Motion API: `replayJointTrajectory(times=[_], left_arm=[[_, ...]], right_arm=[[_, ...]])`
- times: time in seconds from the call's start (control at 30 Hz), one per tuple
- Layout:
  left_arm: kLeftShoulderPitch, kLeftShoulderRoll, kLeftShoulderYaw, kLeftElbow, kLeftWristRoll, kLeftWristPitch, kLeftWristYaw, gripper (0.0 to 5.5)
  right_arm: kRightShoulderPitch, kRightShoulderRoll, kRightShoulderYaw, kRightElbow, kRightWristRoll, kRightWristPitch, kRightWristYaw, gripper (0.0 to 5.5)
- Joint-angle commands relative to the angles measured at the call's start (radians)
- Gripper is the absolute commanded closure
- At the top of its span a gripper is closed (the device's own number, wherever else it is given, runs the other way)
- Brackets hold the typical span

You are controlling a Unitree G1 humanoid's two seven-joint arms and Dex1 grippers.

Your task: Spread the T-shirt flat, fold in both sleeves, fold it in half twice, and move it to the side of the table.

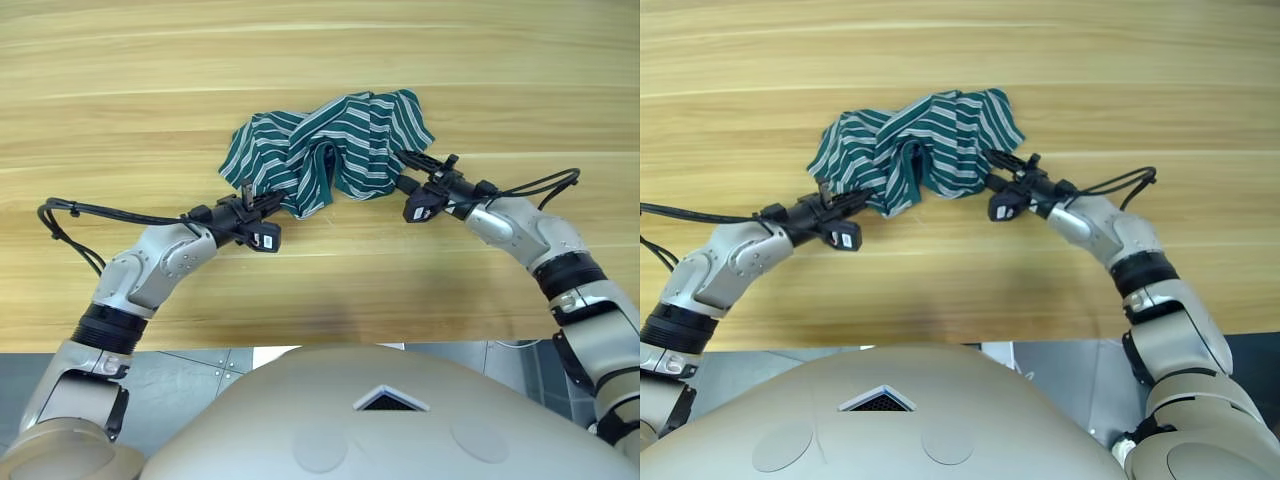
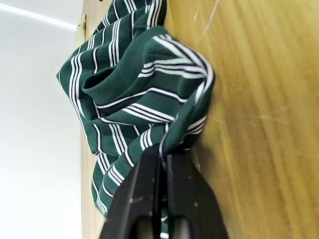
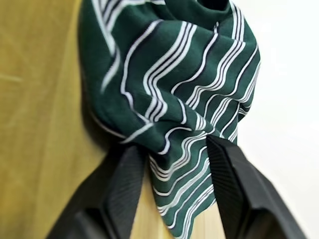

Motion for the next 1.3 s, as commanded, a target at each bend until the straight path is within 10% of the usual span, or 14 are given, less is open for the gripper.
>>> replayJointTrajectory(times=[0.03, 0.57, 1.07, 1.3], left_arm=[[0.013, 0.005, -0.019, 0.031, 0.015, 0.014, -0.005, 5.50], [0.026, -0.027, 0.054, 0.047, -0.127, -0.011, 0.082, 5.50], [0.413, 0.017, 0.153, -0.241, -1.083, -0.292, -0.175, 5.50], [-0.185, -0.152, 0.282, 0.270, -1.025, -0.182, -0.112, 5.50]], right_arm=[[0.070, -0.009, 0.049, 0.033, -0.036, 0.008, 0.045, 3.92], [0.090, -0.025, 0.013, 0.006, 0.020, 0.008, 0.007, 5.47], [0.648, -0.271, -0.426, -0.645, 1.373, -0.265, 0.436, 5.47], [0.040, -0.023, -0.446, -0.307, 1.137, 0.074, 0.314, 5.47]])
